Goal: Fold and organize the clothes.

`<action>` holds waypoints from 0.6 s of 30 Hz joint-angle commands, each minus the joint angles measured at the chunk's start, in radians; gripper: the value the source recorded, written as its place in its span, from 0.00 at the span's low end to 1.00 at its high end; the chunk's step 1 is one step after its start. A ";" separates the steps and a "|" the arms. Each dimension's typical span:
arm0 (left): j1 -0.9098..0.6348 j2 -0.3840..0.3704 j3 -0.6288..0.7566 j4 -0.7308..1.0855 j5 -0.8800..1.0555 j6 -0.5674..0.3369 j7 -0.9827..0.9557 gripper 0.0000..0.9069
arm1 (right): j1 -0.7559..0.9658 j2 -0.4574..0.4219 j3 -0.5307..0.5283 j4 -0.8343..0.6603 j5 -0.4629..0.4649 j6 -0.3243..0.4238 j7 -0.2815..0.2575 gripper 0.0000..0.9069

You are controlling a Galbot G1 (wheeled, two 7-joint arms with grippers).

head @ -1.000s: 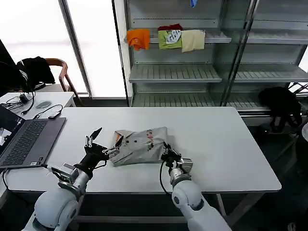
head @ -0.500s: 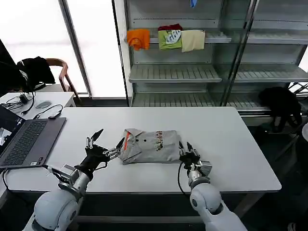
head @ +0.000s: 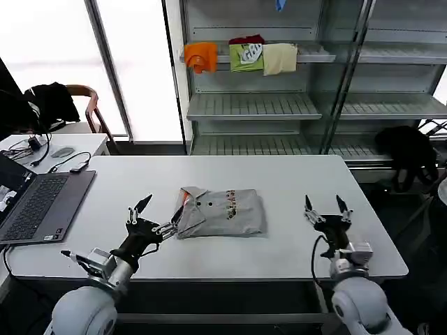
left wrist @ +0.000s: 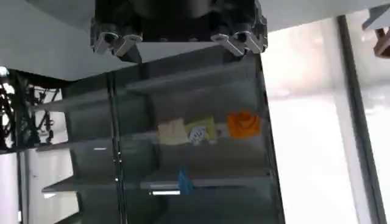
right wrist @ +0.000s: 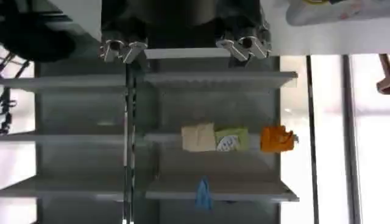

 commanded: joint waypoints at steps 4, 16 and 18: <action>0.296 -0.039 -0.053 -0.063 -0.016 -0.205 -0.191 1.00 | -0.436 -0.069 0.170 0.182 -0.160 0.342 0.073 1.00; 0.366 -0.006 -0.172 0.012 -0.112 -0.291 -0.210 1.00 | -0.527 -0.073 0.187 0.153 -0.177 0.408 0.098 1.00; 0.370 -0.004 -0.187 0.015 -0.120 -0.296 -0.209 1.00 | -0.534 -0.075 0.186 0.153 -0.179 0.408 0.097 1.00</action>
